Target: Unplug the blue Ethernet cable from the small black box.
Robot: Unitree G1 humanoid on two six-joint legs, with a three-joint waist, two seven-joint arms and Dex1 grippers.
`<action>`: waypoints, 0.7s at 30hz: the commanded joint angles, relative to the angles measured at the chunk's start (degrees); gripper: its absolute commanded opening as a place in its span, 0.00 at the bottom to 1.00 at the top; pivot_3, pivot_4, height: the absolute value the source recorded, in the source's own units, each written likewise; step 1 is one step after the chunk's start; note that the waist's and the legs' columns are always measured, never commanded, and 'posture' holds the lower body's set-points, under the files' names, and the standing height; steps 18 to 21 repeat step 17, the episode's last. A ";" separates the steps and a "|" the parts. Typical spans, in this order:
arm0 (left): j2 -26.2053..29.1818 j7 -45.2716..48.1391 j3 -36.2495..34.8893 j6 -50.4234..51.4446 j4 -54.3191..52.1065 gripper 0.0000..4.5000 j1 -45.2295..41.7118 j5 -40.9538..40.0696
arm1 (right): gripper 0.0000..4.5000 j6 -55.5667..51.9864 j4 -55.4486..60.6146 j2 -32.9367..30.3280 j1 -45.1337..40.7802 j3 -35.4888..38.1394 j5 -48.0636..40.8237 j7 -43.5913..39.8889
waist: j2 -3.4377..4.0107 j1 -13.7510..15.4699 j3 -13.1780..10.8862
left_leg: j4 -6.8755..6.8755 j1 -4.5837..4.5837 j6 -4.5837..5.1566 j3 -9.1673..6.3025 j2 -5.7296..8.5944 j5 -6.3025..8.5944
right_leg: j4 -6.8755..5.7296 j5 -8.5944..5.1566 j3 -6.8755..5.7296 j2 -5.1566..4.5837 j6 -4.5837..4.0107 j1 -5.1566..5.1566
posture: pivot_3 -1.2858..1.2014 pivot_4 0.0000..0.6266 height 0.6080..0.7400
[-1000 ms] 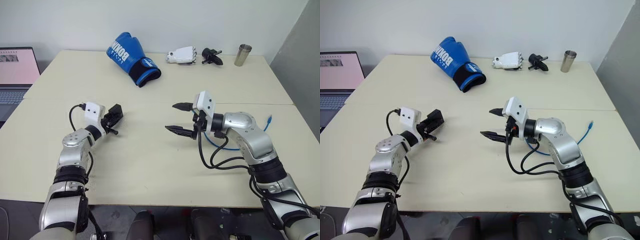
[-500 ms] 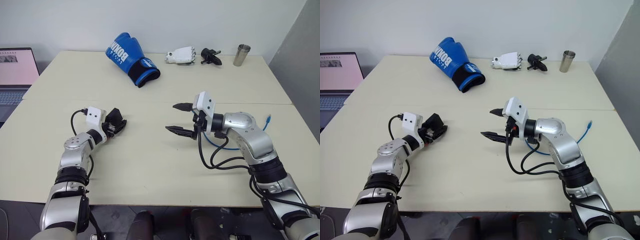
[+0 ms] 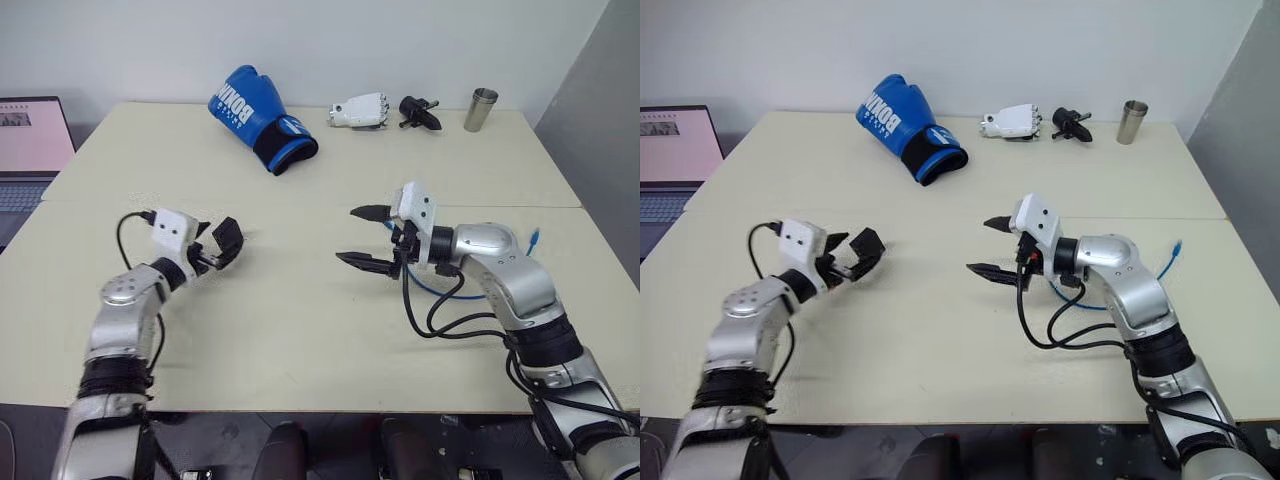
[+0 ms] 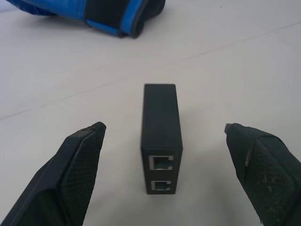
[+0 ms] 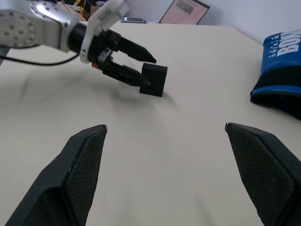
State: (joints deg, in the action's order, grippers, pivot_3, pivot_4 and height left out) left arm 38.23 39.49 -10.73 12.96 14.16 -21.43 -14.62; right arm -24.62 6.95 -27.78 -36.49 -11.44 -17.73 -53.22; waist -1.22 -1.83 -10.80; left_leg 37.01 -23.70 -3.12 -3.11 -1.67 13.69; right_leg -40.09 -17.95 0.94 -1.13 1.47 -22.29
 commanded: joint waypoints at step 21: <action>20.30 21.89 -4.62 16.01 -13.38 0.96 0.91 -11.11 | 0.95 -15.43 9.04 -21.99 5.60 18.24 -16.32 -8.88 | 0.03 -0.09 -0.02 | -0.06 0.19 0.02 0.09 -0.04 0.01 | 0.00 -0.01 0.04 0.09 0.00 0.09 | 0.52 0.24 1.00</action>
